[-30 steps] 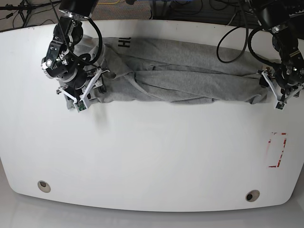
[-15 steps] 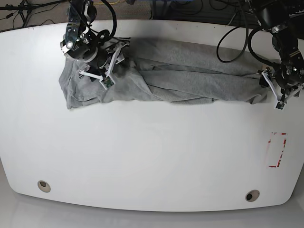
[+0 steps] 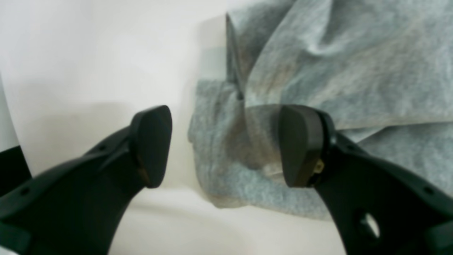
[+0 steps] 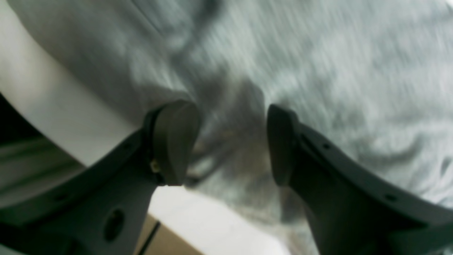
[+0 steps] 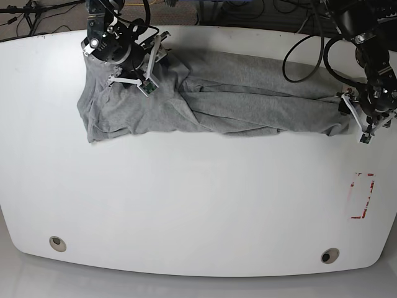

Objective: Fold the T-shirt properly
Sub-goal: 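Release and regrasp the shirt end with the right gripper, tucking it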

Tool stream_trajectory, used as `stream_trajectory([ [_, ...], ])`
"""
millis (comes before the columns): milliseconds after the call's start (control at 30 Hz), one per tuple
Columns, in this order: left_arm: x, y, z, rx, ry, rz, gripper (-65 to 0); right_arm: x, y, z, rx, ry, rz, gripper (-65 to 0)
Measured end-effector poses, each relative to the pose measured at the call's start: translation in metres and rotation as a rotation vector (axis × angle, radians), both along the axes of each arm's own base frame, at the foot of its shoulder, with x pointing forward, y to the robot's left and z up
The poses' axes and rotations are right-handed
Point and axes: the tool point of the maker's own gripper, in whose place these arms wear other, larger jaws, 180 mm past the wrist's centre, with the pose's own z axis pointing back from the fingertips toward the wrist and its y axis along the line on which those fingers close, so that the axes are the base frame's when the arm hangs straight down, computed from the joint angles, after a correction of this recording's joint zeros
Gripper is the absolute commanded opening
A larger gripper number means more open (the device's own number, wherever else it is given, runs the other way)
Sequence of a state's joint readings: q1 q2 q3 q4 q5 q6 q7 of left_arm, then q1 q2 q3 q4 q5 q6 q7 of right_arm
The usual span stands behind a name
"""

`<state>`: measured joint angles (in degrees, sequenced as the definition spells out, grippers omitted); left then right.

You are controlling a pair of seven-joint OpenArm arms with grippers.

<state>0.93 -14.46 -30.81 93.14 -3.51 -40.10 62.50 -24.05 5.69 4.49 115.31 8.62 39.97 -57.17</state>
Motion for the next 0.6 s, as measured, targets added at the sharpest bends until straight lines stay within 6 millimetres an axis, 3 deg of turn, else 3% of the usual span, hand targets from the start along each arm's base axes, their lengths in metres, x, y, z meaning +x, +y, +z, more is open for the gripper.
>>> stream_trajectory([
  [233, 0.000, 0.002, 0.001, 0.005, 0.001, 0.001, -21.4, -0.009, -0.009, -0.004, -0.025, 0.021, 0.021, -31.5],
  [600, 0.000, 0.001, 0.001, 0.004, 0.001, -0.001, -21.4, -0.021, -0.050, -0.004, -0.098, 0.042, -0.010, -31.5],
])
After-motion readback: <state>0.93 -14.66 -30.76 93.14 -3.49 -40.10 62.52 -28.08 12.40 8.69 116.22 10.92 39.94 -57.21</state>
